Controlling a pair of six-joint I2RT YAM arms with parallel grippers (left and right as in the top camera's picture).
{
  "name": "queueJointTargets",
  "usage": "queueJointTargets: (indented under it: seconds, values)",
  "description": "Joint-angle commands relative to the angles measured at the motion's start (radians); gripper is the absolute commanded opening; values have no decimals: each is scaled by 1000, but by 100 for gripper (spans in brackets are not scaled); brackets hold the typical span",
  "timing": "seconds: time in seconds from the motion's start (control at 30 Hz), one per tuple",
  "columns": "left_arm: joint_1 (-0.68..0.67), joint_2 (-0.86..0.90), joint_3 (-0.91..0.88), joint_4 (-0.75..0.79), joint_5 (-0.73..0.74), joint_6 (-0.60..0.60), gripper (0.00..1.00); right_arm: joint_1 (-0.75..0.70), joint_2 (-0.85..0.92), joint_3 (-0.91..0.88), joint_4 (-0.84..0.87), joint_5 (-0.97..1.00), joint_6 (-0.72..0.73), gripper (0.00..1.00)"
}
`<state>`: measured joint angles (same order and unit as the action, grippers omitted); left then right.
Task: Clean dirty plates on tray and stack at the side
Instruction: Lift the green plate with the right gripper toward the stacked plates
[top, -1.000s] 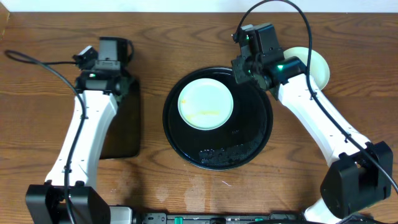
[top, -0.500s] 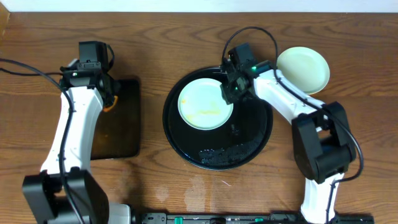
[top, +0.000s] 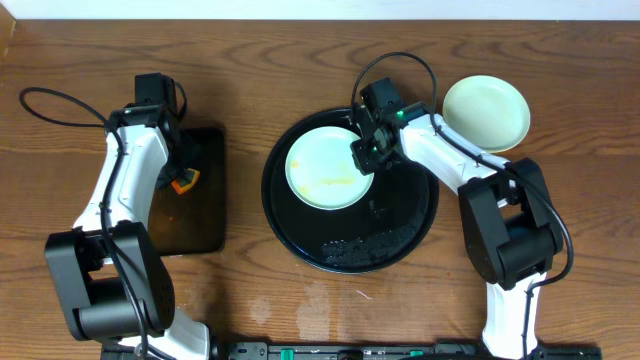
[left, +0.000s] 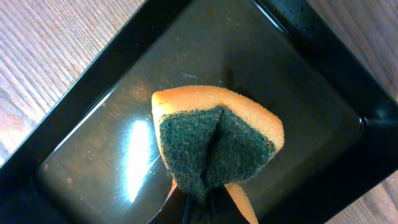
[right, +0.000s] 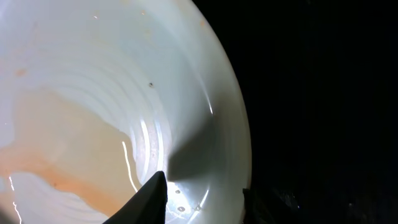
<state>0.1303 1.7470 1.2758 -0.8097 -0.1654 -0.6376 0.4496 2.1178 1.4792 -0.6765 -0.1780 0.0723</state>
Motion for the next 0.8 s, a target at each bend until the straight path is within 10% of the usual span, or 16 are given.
queueJointTargets:
  seconds: [0.0,0.1,0.77]
  values:
    - [11,7,-9,-5,-2,21,8,18,22,3,-4,-21,9,29]
    - [20,11,-9,-5,-2,24,8,18,22,3,-4,-21,10,1]
    - [34,13,-9,-21,-2,24,9,31,-40,195,-91,286,-29,1]
